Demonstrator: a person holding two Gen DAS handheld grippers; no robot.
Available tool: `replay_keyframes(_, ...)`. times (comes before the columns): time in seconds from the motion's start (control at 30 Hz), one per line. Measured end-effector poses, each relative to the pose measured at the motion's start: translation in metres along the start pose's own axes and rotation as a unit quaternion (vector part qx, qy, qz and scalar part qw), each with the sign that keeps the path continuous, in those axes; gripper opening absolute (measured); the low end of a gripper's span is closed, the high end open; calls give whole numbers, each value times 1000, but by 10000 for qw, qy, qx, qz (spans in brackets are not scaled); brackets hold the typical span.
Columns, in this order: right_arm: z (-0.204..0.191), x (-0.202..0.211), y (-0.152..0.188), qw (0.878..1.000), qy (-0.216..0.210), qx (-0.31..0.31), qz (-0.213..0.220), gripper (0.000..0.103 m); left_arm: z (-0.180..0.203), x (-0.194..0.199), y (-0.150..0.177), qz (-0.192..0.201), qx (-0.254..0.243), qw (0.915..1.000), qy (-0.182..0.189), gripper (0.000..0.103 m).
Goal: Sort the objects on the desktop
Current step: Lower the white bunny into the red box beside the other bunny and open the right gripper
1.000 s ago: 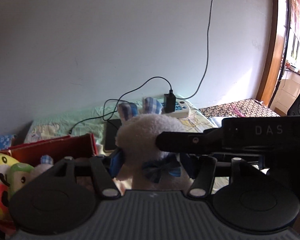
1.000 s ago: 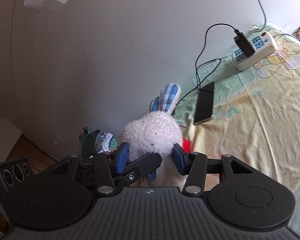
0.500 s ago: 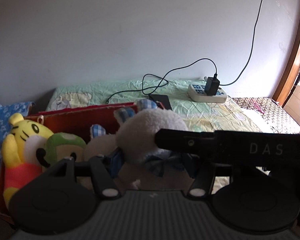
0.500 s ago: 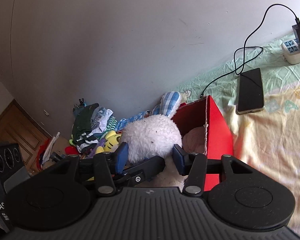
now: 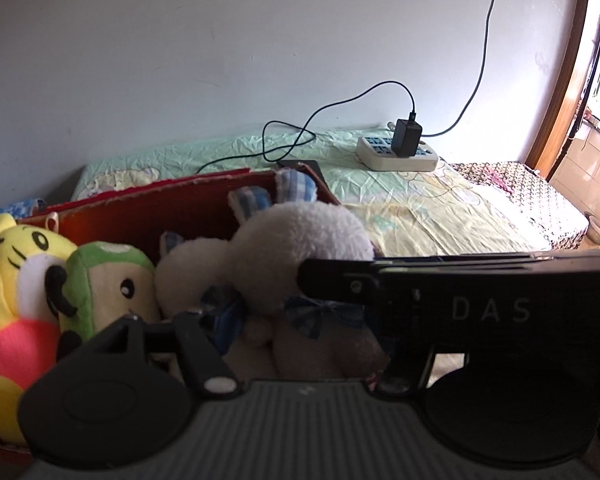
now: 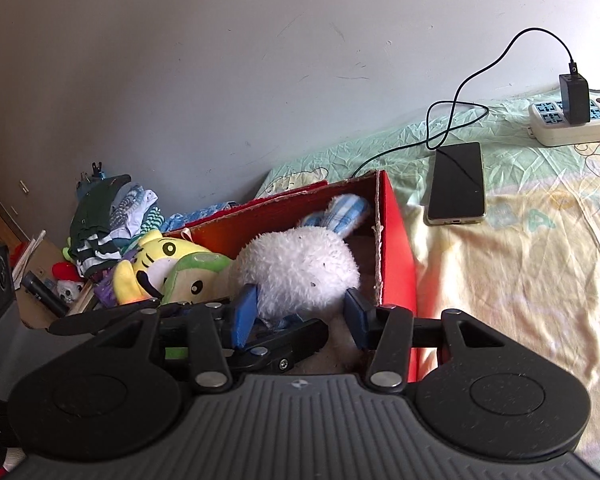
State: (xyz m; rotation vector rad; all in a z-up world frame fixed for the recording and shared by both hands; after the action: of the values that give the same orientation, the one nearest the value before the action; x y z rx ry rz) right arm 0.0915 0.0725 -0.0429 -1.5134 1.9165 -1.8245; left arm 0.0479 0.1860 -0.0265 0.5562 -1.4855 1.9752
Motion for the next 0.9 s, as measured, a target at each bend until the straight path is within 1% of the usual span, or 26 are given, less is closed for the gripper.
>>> replay_keyframes(0.07, 0, 2, 1, 10000, 38, -25, -19, 51, -1, 3, 3, -35, -11, 10000, 4, 69)
replay_keyframes(0.13, 2, 1, 2, 9998, 83, -97, -127, 52, -3, 7, 3, -56, 32, 10000, 20, 70)
replay_keyframes(0.2, 1, 4, 1, 9998, 118, -116, -101, 52, -7, 15, 2, 3, 124, 9999, 25, 71)
replay_keyframes(0.23, 1, 7, 0, 9998, 157, -107, -39, 54, -10, 20, 0, 52, 182, 9998, 24, 72)
replay_keyframes(0.3, 1, 17, -6, 9991, 286, -154, 257, 57, -16, 32, -3, 177, 335, 9993, 45, 75)
replay_keyframes(0.37, 2, 25, -15, 9977, 331, -285, 511, 57, -21, 42, -7, 299, 465, 9985, 16, 82)
replay_keyframes(0.4, 4, 27, -21, 9964, 330, -398, 674, 57, -24, 45, -9, 357, 515, 9980, -39, 82)
replay_keyframes(0.47, 6, 27, -31, 9948, 259, -555, 815, 53, -27, 48, -12, 395, 566, 9976, -77, 80)
replay_keyframes(0.5, 6, 23, -35, 9947, 200, -610, 808, 51, -29, 50, -12, 397, 590, 9974, -113, 76)
replay_keyframes(0.53, 5, 18, -38, 9947, 158, -629, 794, 46, -31, 50, -13, 382, 608, 9972, -187, 72)
replay_keyframes(0.57, 3, 12, -40, 9953, 111, -582, 760, 41, -33, 51, -12, 368, 622, 9971, -258, 71)
replay_keyframes(0.6, 0, 6, -40, 9963, 117, -490, 703, 39, -36, 52, -12, 353, 643, 9967, -345, 70)
replay_keyframes(0.67, -4, -7, -35, 9979, 180, -383, 488, 38, -40, 54, -11, 309, 694, 9960, -479, 69)
replay_keyframes(0.77, -10, -14, -25, 9989, 143, -262, 359, 38, -47, 53, -11, 227, 837, 9940, -665, 69)
replay_keyframes(0.87, -15, -19, -19, 9992, 348, 131, 173, 38, -51, 51, -14, 122, 1033, 9905, -895, 70)
replay_keyframes(0.9, -14, -19, -17, 9991, 378, 147, 149, 38, -52, 49, -15, 83, 1083, 9895, -958, 70)
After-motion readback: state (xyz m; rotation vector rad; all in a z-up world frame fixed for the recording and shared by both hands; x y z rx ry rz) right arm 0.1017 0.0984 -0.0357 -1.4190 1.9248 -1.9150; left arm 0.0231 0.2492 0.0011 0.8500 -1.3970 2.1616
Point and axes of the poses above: each gripper's, at about its wrist camera, not at the fingertips, and x roughly against the way its jaws point, z to its right, y to its underside, the point moved 5 cm from there along -x, roughly the way its jaws point, and after that the axes turned 13 degrees about x, right-handed, at the moved point
